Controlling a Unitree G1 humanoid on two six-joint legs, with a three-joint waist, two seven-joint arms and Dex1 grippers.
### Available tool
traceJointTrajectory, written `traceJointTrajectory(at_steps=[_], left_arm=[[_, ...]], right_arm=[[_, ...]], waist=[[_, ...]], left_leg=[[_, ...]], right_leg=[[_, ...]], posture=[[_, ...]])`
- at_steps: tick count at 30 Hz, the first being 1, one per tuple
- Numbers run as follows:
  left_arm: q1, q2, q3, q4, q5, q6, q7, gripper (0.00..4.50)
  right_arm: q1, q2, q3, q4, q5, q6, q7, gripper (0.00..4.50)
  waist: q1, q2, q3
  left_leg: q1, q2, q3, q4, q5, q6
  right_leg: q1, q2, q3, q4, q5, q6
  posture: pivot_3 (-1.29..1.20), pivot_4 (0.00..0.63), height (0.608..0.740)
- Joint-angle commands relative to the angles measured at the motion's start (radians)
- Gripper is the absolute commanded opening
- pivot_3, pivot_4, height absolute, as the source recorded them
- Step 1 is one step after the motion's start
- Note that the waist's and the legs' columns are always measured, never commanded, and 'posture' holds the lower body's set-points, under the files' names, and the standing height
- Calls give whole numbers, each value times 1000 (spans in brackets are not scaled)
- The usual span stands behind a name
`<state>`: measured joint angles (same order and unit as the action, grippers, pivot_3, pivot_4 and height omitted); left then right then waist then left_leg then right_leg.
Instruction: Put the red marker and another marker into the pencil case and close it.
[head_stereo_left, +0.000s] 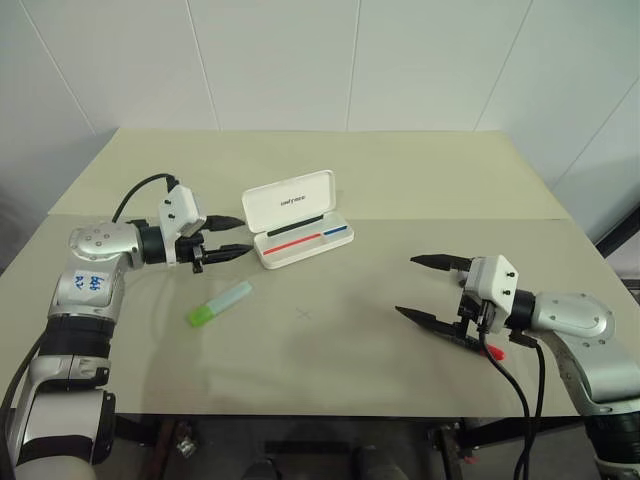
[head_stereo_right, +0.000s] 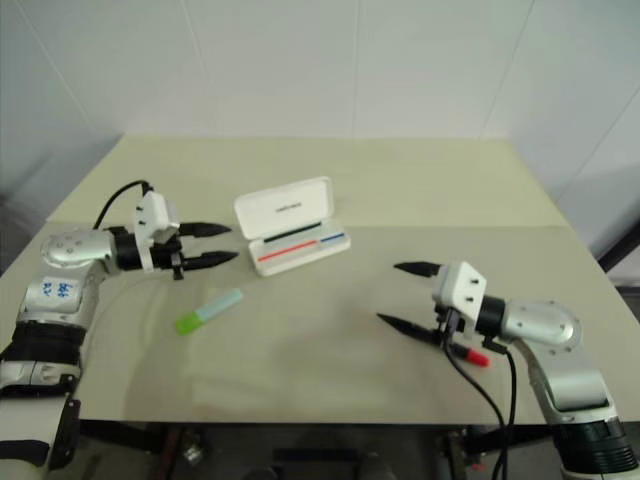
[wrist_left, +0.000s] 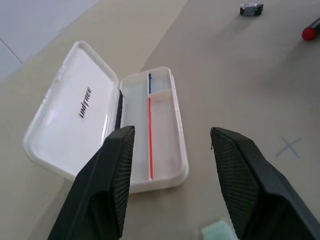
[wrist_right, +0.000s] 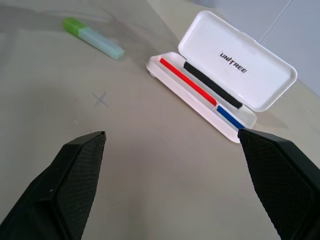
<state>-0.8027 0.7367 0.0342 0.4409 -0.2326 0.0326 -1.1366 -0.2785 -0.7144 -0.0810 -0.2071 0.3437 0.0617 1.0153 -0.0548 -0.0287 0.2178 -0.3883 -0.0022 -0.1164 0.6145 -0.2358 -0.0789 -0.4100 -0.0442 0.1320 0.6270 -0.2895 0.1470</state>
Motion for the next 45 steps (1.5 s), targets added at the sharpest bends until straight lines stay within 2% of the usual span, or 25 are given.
traceJointTrajectory(at_steps=[1, 9, 18, 33, 42, 45], left_arm=[[-55, -27, -44, 59, 46, -53, -18, 2612], [-159, -85, -152, 228, 168, -110, -25, 2612], [-251, -166, -191, 426, 259, -162, 44, 2612], [-297, -226, -212, 586, 347, -157, 124, 2612], [-330, -256, -243, 651, 396, -121, 114, 2612], [-343, -264, -250, 670, 410, -109, 123, 2006]], right_arm=[[14, 8, -5, -63, 14, 10, -26, 4500], [32, 19, -10, -92, 12, 16, -55, 4500], [43, 26, -10, -101, 15, 14, -68, 4500], [-14, 35, 30, -120, 27, 39, -60, 4500], [-40, 26, 17, -125, 29, 45, -67, 4500], [-48, 23, 11, -125, 28, 44, -70, 4500]], waist=[[1, 0, 0], [0, 0, 0], [0, 0, 0], [2, 0, 0], [0, 0, 0], [-1, 0, 0]], left_leg=[[0, 0, 0, 0, 0, 0], [0, 0, 0, 0, 0, 0], [-1, 0, 0, 0, 0, 0], [-1, -1, -1, 0, 0, 0], [-1, -1, -1, 0, 0, 0], [-1, -1, -1, 0, 0, 0]], right_leg=[[0, 0, 0, 0, 0, 0], [0, 0, 0, 0, 0, 0], [0, 0, 0, 0, 1, 1], [0, 0, 0, 0, 1, 1], [0, 0, 0, 0, 1, 2], [0, 0, 0, 0, 1, 2]], posture=[[0, 150, 740], [0, 150, 740], [0, 150, 740], [0, 150, 740], [0, 150, 740], [0, 150, 740]])
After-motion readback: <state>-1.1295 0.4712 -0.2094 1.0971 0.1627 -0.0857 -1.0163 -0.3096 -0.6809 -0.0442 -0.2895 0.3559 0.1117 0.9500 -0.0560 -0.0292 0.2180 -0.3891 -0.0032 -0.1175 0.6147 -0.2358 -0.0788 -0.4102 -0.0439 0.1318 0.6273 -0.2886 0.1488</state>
